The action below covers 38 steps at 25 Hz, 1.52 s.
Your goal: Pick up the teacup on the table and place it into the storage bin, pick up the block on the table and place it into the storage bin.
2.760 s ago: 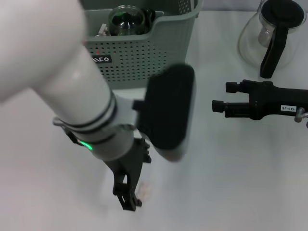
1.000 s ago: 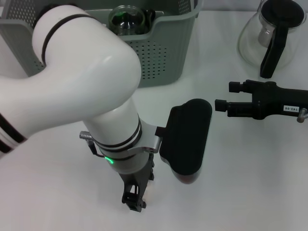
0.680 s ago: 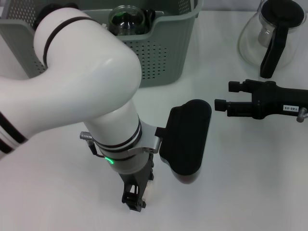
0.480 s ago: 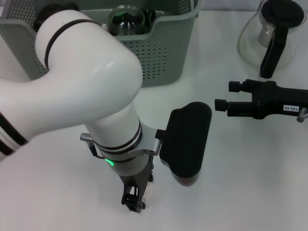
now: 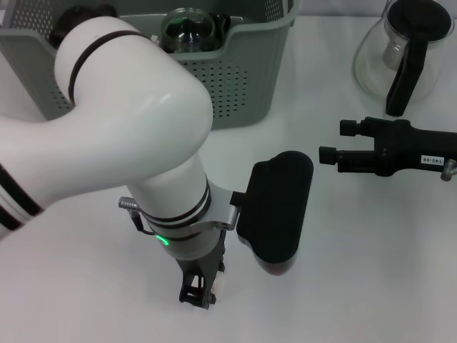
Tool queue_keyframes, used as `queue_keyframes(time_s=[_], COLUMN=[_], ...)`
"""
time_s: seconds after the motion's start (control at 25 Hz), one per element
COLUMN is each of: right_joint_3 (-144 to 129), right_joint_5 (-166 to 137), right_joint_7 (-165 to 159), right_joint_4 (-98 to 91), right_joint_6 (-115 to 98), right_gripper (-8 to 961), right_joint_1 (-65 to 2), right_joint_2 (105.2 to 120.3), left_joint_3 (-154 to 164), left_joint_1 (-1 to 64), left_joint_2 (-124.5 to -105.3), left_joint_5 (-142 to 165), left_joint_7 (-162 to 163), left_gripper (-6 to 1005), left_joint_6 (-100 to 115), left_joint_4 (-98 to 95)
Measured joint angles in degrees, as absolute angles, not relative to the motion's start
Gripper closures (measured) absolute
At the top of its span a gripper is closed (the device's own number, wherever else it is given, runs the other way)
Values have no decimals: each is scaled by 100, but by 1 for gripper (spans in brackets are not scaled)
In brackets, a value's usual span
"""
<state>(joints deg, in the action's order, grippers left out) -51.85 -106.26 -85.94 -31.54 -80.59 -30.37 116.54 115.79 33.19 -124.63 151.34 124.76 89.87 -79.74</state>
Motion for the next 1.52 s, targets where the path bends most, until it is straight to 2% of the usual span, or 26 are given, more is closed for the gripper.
queue_keyframes(time_s=[0.12, 0.36, 0.52, 0.64, 0.84, 0.96, 1.12, 1.32, 1.4, 1.52], right_joint_3=[-5186, -5186, -5195, -5247, -5307, -5324, -5330, -5329, -5314, -5300], right_joint_5=[-10626, -10626, -10626, -10628, -10643, -10680, -10720, -10726, -10726, -10726], right_joint_7=[-8597, -8607, -8574, -8545, -8473, -8445, -8413, -8411, -8411, -8410], right_joint_4=[-3161, -3164, -3162, -3154, -3164, -3166, -3172, -3173, -3173, -3174], right_joint_6=[-8061, -8086, -8103, -8122, -8199, -8201, -8210, -8306, -8337, -8416], right_gripper=[53, 53, 54, 54, 54, 55, 55, 55, 55, 56], right_joint_1=[-3040, -3047, -3031, -3037, -3058, -3082, -3135, -3169, -3174, -3177], right_joint_2=[11654, 11646, 11645, 11645, 11652, 11665, 11671, 11640, 11617, 11590], left_joint_3=[11514, 9207, 6310, 4556, 3311, 3655, 4095, 4110, 3993, 3750], left_joint_1=[3307, 3143, 3432, 3856, 4433, 4572, 4633, 4558, 4454, 4177], left_joint_2=[-12463, -12455, -12396, -12229, -11635, -11416, -11295, -11277, -11276, -11346], left_joint_5=[15136, 14372, 13418, 13155, 13106, 13167, 13225, 13278, 13197, 12450], left_joint_7=[12486, 12621, 12810, 12840, 12902, 12902, 12942, 13138, 13234, 13002], left_gripper=[578, 586, 573, 564, 548, 539, 527, 511, 270, 167], left_joint_6=[9115, 10155, 10593, 10516, 9616, 8757, 7684, 7345, 7502, 8496], left_joint_4=[-8143, -9528, -9753, -9427, -7755, -6742, -6006, -6031, -6247, -6704])
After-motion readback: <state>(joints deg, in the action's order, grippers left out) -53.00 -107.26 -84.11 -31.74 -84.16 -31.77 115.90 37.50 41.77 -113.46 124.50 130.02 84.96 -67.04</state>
